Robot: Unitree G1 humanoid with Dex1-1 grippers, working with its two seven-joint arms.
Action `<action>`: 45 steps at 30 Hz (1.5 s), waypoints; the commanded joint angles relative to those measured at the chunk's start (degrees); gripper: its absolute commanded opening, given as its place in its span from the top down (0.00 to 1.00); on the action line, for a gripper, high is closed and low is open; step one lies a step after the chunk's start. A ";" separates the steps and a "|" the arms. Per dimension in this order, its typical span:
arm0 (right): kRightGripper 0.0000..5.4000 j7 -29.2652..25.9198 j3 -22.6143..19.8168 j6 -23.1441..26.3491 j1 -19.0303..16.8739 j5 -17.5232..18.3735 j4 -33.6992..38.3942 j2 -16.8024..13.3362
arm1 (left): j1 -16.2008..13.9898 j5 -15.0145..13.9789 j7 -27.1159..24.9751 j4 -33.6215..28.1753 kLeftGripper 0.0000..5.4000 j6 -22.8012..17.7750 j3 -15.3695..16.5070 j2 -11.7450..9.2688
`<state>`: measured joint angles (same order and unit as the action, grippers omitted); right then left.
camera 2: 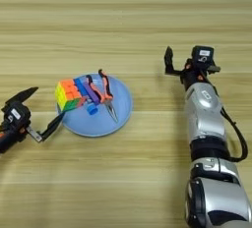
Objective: Move the objects on the table
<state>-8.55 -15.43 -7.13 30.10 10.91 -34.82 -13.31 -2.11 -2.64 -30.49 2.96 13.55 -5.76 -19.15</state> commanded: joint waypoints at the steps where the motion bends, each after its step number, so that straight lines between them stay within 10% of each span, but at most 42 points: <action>1: 0.00 -0.31 0.10 -0.62 0.51 0.47 0.02 0.38 | 3.01 0.62 -0.61 3.29 0.00 1.02 -0.75 0.17; 45: 0.00 0.63 0.06 -0.92 -2.89 0.72 3.63 2.13 | 15.93 1.18 -3.43 21.60 0.00 6.06 -5.34 4.40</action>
<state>-8.03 -15.43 -8.03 27.64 11.36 -32.20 -11.20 12.61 -2.54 -33.31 23.22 18.92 -10.83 -14.69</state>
